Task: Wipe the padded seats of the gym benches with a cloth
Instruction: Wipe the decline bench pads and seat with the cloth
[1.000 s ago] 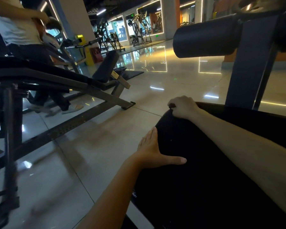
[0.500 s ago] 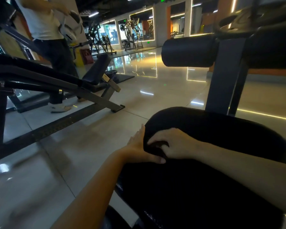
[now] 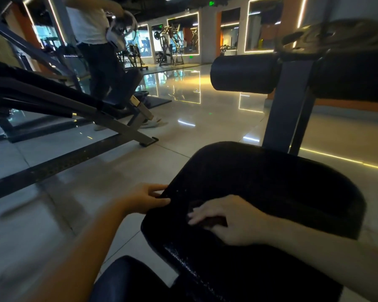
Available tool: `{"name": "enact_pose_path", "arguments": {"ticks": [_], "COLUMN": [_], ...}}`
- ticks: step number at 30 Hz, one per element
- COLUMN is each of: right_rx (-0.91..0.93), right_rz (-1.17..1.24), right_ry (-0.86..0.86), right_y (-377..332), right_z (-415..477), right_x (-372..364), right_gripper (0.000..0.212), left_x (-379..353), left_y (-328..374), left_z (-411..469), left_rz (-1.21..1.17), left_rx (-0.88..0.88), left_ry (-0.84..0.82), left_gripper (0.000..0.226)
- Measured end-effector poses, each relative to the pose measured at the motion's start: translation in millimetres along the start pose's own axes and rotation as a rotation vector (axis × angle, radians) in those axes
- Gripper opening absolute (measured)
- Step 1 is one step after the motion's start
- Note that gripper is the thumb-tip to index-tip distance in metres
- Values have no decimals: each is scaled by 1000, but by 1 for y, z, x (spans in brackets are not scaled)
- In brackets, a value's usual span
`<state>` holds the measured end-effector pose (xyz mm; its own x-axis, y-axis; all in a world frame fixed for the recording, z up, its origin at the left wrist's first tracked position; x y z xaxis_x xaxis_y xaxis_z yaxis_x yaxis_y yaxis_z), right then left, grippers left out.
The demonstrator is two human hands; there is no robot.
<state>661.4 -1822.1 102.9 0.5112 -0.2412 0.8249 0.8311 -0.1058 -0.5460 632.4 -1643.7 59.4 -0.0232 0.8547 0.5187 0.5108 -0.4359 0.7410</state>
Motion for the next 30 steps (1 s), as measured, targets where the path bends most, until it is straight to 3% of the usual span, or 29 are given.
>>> {"name": "enact_pose_path", "arguments": {"ticks": [3,5,9,12,16,20,24,26,30], "right_rx": [-9,-74,-536,-657,-511,-269,-73,-39,49], "right_rz": [-64,-156,-317,-394,-318,-273,-190,-143,-21], "right_ry": [-16,80,407,486,459,255,118,78,-18], "right_y": [5,38,145,160,124,58,10,0,-26], "right_z": [-15,-17,-38,-23,49,114,108,93,49], "right_x": [6,38,135,141,98,33,-2,-8,-23], "right_gripper": [45,50,40,36,36,33,34,33,35], "left_x": [1,2,1,4,3,2,6,11,8], "left_y": [24,34,22,6,-5,-5,-14,-19,-8], "left_z": [5,6,0,-3,3,3,2,2,1], "left_rz": [229,276,56,-130,-229,-279,-508,-586,-469], "left_rx": [-67,-78,-39,-9,-2,6,19,26,-17], "left_ry": [90,162,141,156,111,81,144,186,160], "left_gripper": [52,56,68,83,91,82,24,23,42]}}
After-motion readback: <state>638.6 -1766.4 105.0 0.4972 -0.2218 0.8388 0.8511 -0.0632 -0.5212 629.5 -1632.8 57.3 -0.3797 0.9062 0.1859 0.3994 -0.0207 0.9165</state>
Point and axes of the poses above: each hand's wrist, its own z-axis towards the middle knuckle, its own x-axis out of the back of the hand, y = z × x, the point moved 10 cm from there along z, towards the middle knuckle, and after that the axes turned 1 degree about x, right-handed, at the moved point
